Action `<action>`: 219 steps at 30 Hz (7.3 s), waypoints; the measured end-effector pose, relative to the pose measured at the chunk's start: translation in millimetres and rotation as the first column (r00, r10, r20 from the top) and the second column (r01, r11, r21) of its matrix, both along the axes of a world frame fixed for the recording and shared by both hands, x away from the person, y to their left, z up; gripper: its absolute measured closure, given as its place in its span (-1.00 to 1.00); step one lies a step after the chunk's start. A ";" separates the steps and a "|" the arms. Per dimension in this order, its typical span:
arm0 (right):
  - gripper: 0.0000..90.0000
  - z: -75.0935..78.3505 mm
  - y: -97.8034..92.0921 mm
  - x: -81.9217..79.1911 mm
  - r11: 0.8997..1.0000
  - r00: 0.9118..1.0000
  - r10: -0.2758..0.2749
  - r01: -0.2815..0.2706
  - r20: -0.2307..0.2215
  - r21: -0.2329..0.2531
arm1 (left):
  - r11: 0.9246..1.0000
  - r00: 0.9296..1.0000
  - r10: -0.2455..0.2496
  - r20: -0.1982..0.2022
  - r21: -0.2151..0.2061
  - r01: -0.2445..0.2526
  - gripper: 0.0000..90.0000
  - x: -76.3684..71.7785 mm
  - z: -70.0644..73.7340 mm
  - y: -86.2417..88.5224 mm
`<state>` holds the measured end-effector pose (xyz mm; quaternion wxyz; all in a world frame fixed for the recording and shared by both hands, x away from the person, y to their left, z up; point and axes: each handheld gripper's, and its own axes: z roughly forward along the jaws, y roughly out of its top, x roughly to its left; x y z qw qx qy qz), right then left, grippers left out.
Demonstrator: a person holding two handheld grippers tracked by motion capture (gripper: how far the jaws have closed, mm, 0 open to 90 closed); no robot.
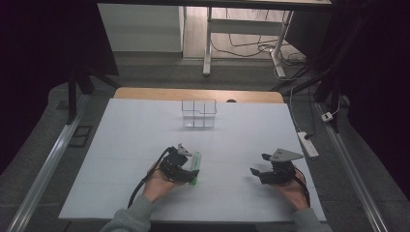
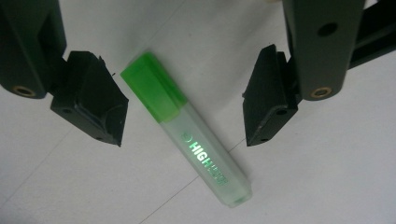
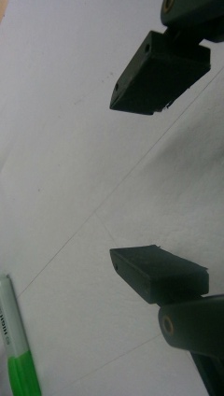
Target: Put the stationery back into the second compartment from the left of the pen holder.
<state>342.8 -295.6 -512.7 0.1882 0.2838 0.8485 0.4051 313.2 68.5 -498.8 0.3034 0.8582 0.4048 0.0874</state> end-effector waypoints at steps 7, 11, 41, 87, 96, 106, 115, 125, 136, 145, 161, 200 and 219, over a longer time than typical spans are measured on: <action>-0.47 0.7 1.5 -0.8 1.000 1.000 0.006 -0.006 0.010 0.001 | 0.999 0.999 0.041 -0.015 0.026 -0.041 -0.34 5.6 -7.4 -8.1; -0.48 -0.3 1.6 -0.4 1.000 1.000 0.007 -0.007 0.005 -0.003 | 0.997 0.998 0.063 -0.021 0.050 -0.062 -0.34 9.9 -12.9 -14.6; -0.43 4.8 4.3 -5.3 1.000 0.997 -0.004 0.006 0.073 -0.029 | 0.991 0.996 0.080 -0.025 0.106 -0.077 0.48 3.9 -20.3 -23.4; -0.42 18.9 16.8 -8.7 0.999 0.999 0.036 -0.036 0.006 0.033 | 0.924 0.911 -0.379 0.161 0.015 0.382 0.48 12.4 22.5 34.0; -0.43 24.1 28.6 -13.7 0.994 0.994 0.108 -0.108 -0.008 0.015 | 0.897 0.885 -0.442 0.146 0.052 0.440 0.48 9.7 16.9 21.4; -0.41 32.4 56.1 -16.8 0.972 0.973 0.226 -0.228 -0.033 -0.058 | 0.854 0.846 -0.520 0.117 0.105 0.510 0.48 0.7 9.4 2.4; -0.37 31.1 84.8 -18.5 0.933 0.941 0.332 -0.338 -0.067 -0.122 | 0.826 0.823 -0.560 0.091 0.127 0.549 0.48 -4.8 4.5 -9.6; -0.31 28.2 110.9 -20.2 0.888 0.906 0.410 -0.422 -0.103 -0.185 | 0.816 0.814 -0.575 0.082 0.134 0.563 0.48 -6.5 3.5 -16.2; -0.11 23.0 137.7 -16.9 0.811 0.856 0.500 -0.516 -0.133 -0.274 | 0.814 0.811 -0.579 0.085 0.125 0.567 0.48 -6.8 5.7 -18.1; 0.30 18.8 143.3 -19.8 0.757 0.824 0.541 -0.563 -0.165 -0.331 | 0.805 0.800 -0.593 0.095 0.106 0.584 0.47 -8.6 7.2 -18.4; 0.44 26.6 125.9 -10.4 0.861 0.890 0.450 -0.454 -0.073 -0.228 | 0.952 0.954 -0.273 0.121 -0.110 0.286 -0.34 10.7 17.0 11.5; 0.44 21.9 118.0 -9.2 0.940 0.943 0.328 -0.322 0.046 -0.113 | 0.945 0.990 -0.114 0.086 -0.298 0.135 -0.42 18.3 15.3 19.0; 0.44 15.1 129.0 -16.3 0.926 0.929 0.362 -0.348 0.079 -0.147 | 0.907 0.992 -0.123 0.041 -0.401 0.129 0.08 23.0 5.3 11.5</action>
